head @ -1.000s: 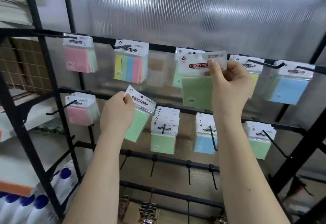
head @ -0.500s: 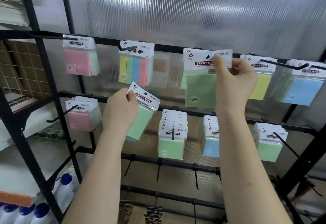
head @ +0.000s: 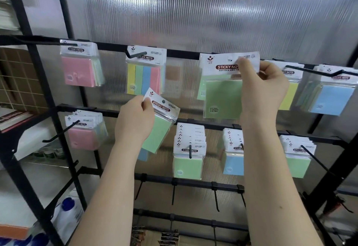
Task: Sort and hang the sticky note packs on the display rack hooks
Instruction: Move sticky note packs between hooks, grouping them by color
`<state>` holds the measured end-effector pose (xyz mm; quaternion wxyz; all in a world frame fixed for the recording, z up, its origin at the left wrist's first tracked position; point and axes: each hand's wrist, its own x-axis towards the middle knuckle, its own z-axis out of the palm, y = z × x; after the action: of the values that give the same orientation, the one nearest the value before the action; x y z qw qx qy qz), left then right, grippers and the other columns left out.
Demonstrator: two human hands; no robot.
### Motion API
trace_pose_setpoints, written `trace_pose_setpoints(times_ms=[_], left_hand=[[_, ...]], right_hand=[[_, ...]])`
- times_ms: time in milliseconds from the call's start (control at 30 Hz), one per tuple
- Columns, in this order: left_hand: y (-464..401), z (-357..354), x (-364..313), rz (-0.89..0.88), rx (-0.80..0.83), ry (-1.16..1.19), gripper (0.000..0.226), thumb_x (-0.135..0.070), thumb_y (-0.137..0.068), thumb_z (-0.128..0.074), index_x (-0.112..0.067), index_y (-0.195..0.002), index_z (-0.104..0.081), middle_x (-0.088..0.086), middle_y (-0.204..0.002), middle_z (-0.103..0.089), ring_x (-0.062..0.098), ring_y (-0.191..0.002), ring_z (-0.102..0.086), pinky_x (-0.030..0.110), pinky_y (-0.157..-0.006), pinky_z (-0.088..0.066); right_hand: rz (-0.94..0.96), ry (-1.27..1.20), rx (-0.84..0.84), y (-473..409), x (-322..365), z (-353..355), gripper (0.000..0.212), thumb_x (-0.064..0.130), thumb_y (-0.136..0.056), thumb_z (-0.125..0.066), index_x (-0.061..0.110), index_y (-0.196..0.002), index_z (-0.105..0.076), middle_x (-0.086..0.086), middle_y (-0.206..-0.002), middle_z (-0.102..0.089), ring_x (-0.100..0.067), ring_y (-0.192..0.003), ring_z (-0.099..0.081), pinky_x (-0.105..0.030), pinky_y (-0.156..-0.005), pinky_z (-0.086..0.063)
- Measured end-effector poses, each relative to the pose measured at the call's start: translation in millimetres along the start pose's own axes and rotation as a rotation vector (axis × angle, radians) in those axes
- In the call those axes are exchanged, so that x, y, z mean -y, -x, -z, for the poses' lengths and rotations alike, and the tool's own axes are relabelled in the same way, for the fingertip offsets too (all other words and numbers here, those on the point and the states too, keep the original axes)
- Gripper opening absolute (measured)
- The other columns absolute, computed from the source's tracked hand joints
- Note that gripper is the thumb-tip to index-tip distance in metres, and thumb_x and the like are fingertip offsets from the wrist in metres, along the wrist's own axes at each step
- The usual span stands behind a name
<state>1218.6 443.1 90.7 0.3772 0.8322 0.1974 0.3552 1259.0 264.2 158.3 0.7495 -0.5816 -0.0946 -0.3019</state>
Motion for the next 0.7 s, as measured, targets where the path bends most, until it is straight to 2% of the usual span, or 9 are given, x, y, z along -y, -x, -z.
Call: trace_pose_setpoints(times_ms=[167, 333, 433, 600, 700], left_hand=[[-2, -2, 0, -0.01, 0.004, 0.011, 0.04, -0.023, -0.1, -0.034, -0.012, -0.062, -0.027, 0.002, -0.059, -0.035, 0.017, -0.053, -0.029, 0.03, -0.049, -0.021], [-2, -1, 2, -0.01, 0.004, 0.006, 0.04, -0.025, -0.1, -0.033, -0.012, -0.063, -0.027, 0.001, -0.059, -0.034, 0.017, -0.053, -0.029, 0.03, -0.049, -0.02], [-3, -2, 3, -0.006, 0.004, 0.011, 0.04, -0.026, -0.1, -0.033, -0.011, -0.064, -0.027, 0.002, -0.06, -0.035, 0.018, -0.055, -0.029, 0.03, -0.05, -0.021], [-4, -2, 1, -0.009, 0.005, -0.002, 0.04, -0.026, -0.101, -0.033, -0.012, -0.064, -0.028, 0.002, -0.061, -0.036, 0.016, -0.053, -0.03, 0.029, -0.049, -0.021], [-3, -2, 0, -0.008, 0.013, -0.005, 0.04, -0.027, -0.101, -0.033, -0.012, -0.064, -0.029, 0.0, -0.06, -0.036, 0.014, -0.052, -0.03, 0.029, -0.048, -0.02]], right_hand=[[-0.011, -0.015, 0.003, -3, 1, 1, 0.022, 0.015, -0.08, -0.069, 0.019, -0.062, -0.057, 0.016, -0.045, -0.048, -0.004, -0.047, -0.04, -0.015, -0.05, -0.035], [-0.024, -0.017, 0.008, -1, -4, 6, 0.022, 0.013, -0.08, -0.067, 0.017, -0.062, -0.056, 0.016, -0.042, -0.043, -0.004, -0.044, -0.034, -0.015, -0.049, -0.031], [-0.036, -0.038, 0.019, -1, -4, 5, 0.026, 0.012, -0.081, -0.067, 0.018, -0.06, -0.053, 0.016, -0.042, -0.045, -0.003, -0.044, -0.035, -0.015, -0.048, -0.031], [-0.053, -0.031, 0.022, -6, -5, 3, 0.02, 0.014, -0.08, -0.068, 0.018, -0.063, -0.057, 0.016, -0.044, -0.047, -0.005, -0.046, -0.039, -0.017, -0.051, -0.033], [-0.041, 0.013, 0.028, -8, -13, 3, 0.025, 0.014, -0.081, -0.067, 0.018, -0.061, -0.053, 0.016, -0.043, -0.045, -0.002, -0.043, -0.034, -0.014, -0.046, -0.03]])
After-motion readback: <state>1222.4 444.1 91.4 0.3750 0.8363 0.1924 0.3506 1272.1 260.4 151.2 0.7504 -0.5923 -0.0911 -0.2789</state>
